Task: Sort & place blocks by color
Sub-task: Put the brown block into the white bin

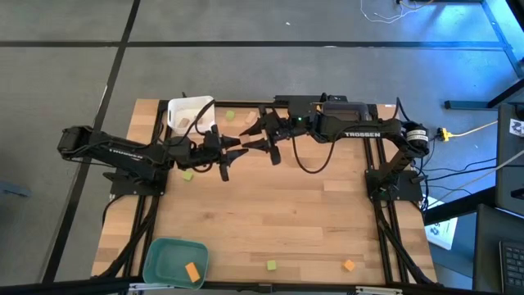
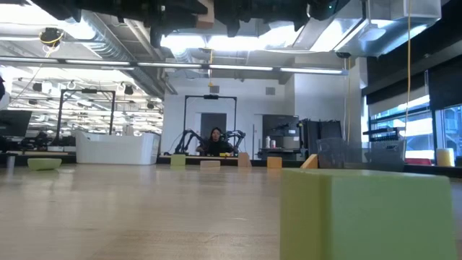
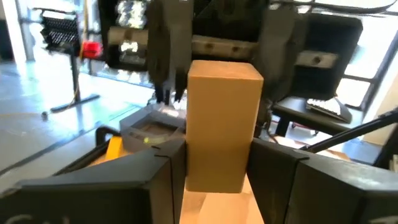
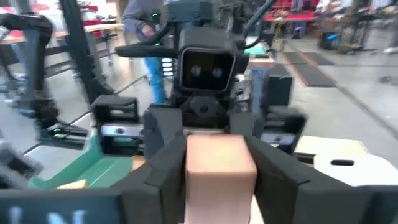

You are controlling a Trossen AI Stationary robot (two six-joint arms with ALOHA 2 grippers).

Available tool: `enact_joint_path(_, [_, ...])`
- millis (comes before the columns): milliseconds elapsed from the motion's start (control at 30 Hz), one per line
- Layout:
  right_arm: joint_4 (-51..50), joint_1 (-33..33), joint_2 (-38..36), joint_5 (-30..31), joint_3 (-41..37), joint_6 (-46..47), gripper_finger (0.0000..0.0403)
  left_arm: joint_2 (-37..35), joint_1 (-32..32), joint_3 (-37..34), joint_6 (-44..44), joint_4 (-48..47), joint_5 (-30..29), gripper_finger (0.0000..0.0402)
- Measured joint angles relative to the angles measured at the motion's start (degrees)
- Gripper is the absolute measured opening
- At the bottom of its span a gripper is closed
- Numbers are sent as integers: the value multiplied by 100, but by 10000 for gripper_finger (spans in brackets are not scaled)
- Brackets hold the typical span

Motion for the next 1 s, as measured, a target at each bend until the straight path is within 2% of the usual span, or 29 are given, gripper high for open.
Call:
enact_joint_path(133, [-3, -13, -2, 80, 13, -66, 209, 4, 7, 0, 6, -66, -238, 114])
enact_joint_path(300, [-69, -77, -99, 136, 13, -84, 228, 2, 62, 0, 169, -53, -529, 114])
enact_joint_path(467, [-92, -190, -345, 28, 15, -67, 230, -166, 263, -7, 198, -183, -1863, 114])
enact_joint_path(600, [-264, -294, -549, 56, 15, -84, 231, -504, 609, -6, 75, -939, -2451, 114])
enact_joint_path(800, [-452, -373, -799, 71, 15, -76, 231, -1057, 1257, -4, -850, -2587, -3035, 114])
enact_joint_path(1000, [-555, -385, -870, 74, 15, -104, 231, -1311, 2115, -4, -2071, -4532, -2890, 114])
